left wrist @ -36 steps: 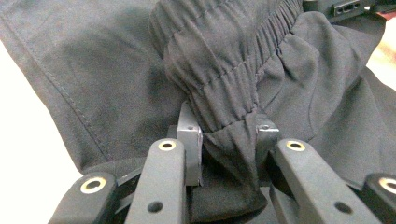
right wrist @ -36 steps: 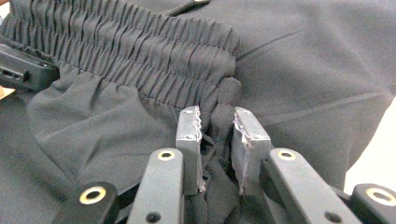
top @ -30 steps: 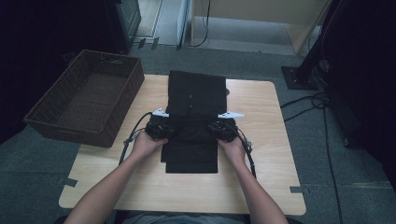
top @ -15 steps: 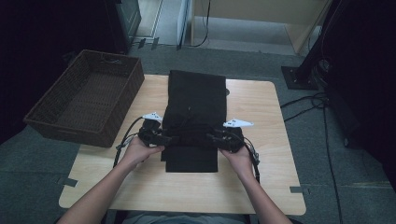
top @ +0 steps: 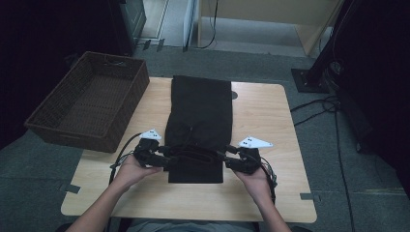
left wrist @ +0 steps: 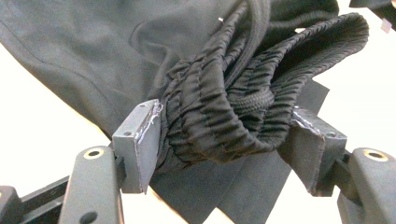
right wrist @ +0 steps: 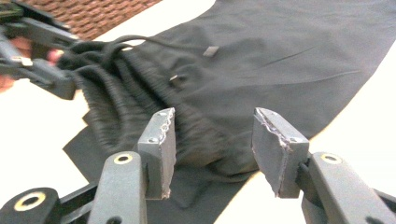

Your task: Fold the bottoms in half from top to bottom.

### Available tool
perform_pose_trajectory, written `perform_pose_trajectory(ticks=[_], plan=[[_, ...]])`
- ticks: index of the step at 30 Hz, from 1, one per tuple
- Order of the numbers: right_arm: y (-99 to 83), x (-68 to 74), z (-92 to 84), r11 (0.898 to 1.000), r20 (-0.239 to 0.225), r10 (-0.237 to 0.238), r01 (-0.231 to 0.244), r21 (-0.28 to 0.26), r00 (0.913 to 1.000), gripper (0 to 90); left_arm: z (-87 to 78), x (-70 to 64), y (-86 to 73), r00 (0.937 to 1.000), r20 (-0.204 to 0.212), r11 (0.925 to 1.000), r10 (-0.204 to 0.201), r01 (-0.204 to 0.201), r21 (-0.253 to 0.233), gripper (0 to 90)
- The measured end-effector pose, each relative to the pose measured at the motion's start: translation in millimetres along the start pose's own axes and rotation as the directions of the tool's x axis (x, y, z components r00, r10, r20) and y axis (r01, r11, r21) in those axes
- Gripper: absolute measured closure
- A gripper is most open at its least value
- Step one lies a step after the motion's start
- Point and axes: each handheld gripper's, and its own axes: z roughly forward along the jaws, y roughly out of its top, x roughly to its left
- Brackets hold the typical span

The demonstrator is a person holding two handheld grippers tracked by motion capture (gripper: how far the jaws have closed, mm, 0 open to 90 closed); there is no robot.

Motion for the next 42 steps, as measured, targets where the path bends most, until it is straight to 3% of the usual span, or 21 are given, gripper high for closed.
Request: perform_pose_trajectory(ticks=[5,11,14,17,21,24,27,29,31,34,36,42], plan=[[0.3,-2.5,7.9,1.0,0.015,0.008,-0.008,0.007,0.9999,56.7,3.0,-1.7,-4.8,0.9999,0.012,1.0,-0.001,0.001,0.009,30.4],[8.1,10.1,30.8,1.0,-0.005,0.005,-0.005,0.013,1.0,60.7,16.0,1.6,-7.5,0.9992,0.036,0.9995,-0.017,0.016,0.029,28.2],[-0.7,18.3,48.4,0.996,-0.037,-0.003,0.006,0.089,0.9993,61.7,13.3,3.2,-8.2,0.9987,0.044,0.9994,-0.027,0.026,0.022,28.2],[-14.5,26.6,61.2,0.987,-0.038,-0.054,0.06,0.15,0.9978,61.9,9.7,1.2,-8.8,0.9994,0.035,0.9994,-0.006,0.005,0.035,28.1],[-20.4,26.0,64.0,0.985,-0.031,-0.051,0.056,0.163,0.9982,61.6,4.1,-2.9,-11.0,0.9989,0.04,0.9983,0.023,-0.025,0.053,27.5],[-25.8,22.7,66.5,0.985,-0.036,-0.055,0.06,0.161,0.9978,61.5,-5.4,0.9,-14.4,0.9987,0.051,0.9992,0.003,-0.005,0.039,30.0],[-25.7,22.2,66.3,0.985,-0.038,-0.062,0.067,0.16,0.9974,61.5,-11.0,8.4,-19.5,0.9994,0.031,0.9991,-0.015,0.013,0.041,30.7],[-23.6,21.4,65.0,0.986,-0.045,-0.041,0.048,0.161,0.9981,63.9,-14.1,13.0,-19.3,0.9986,0.045,0.999,-0.026,0.025,0.037,33.1],[-17.7,19.0,59.6,0.991,-0.06,-0.025,0.032,0.128,0.9979,67.2,-19.6,15.2,-14.1,0.9984,0.049,0.9996,-0.026,0.026,0.012,38.5],[-6.2,11.7,51.3,0.996,-0.026,-0.033,0.035,0.078,0.9991,68.7,-28.8,19.7,-3.2,0.9966,0.074,0.9992,-0.034,0.036,-0.02,47.9],[-0.5,4.0,49.6,0.996,-0.016,-0.01,0.011,0.084,0.9998,68.3,-32.4,23.2,5.0,0.9974,0.067,0.9986,-0.028,0.031,-0.044,54.8],[14.7,-18.1,63.4,0.998,0.015,0.005,-0.006,0.069,0.9999,68.0,-11.8,40.9,21.9,0.9995,0.018,0.999,-0.025,0.026,-0.038,67.6]])
